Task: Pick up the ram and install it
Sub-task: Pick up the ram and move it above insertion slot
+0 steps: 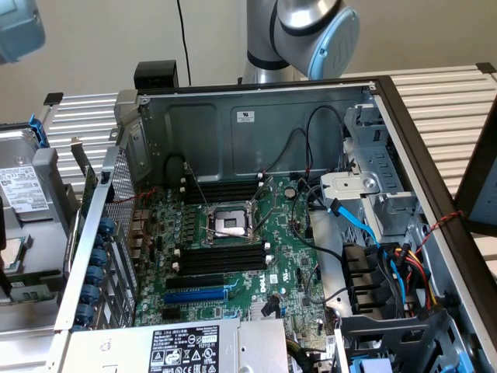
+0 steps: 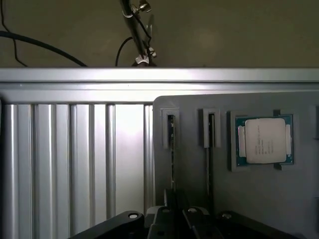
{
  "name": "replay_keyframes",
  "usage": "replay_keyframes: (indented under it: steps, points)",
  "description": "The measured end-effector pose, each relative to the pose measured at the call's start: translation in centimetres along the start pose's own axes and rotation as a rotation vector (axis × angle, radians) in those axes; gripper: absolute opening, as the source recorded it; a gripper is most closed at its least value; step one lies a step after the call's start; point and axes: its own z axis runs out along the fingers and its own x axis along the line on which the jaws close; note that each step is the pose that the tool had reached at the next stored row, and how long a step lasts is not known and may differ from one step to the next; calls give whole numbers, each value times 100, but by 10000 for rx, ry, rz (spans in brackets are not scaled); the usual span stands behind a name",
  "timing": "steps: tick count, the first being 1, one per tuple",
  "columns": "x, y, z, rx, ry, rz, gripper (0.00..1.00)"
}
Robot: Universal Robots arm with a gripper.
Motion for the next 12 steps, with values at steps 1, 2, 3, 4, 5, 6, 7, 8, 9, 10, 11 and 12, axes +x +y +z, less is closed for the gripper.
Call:
replay_keyframes:
  steps: [1,2,3,4,5,6,7,8,9,10,11,12]
  points:
    - [0,0,-17,0,0,0,12]
    - [0,0,-37,-1,0,1,12]
    - [1,0,-58,-1,-1,0,12]
    - [1,0,-80,-1,-1,0,12]
    - [1,0,-100,-1,-1,0,12]
    - [1,0,-123,0,-1,0,12]
    - [1,-1,-145,0,-1,0,12]
    - [1,-1,-165,-1,0,0,12]
    - [1,-1,-178,-1,0,0,12]
    - [1,-1,-196,-1,-1,0,12]
    - [1,-1,-213,-1,0,0,12]
    - [2,-1,-231,-1,-1,0,12]
